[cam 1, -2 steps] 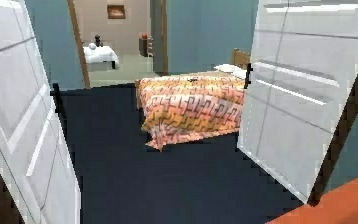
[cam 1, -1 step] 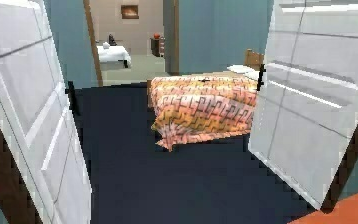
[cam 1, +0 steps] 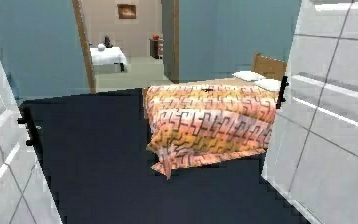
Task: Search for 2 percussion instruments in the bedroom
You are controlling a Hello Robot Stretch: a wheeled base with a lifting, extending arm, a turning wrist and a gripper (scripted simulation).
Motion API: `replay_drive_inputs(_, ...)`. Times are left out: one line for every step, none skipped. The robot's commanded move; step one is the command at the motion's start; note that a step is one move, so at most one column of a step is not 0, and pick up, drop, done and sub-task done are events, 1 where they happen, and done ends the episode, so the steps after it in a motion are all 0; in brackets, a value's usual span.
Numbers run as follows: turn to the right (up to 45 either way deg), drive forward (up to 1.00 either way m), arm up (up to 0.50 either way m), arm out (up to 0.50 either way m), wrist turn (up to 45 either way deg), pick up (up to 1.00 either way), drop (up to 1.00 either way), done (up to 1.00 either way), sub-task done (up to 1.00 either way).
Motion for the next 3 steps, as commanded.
replay_drive_inputs(-18.0,0.0,0.0,0.0,0.0,0.0,0.0,0.0,0.0)
replay_drive_inputs(0.0,0.1,0.0,0.0,0.0,0.0,0.0,0.0,0.0)
replay_drive_inputs(9.0,0.0,0.0,0.0,0.0,0.0,0.0,0.0,0.0)
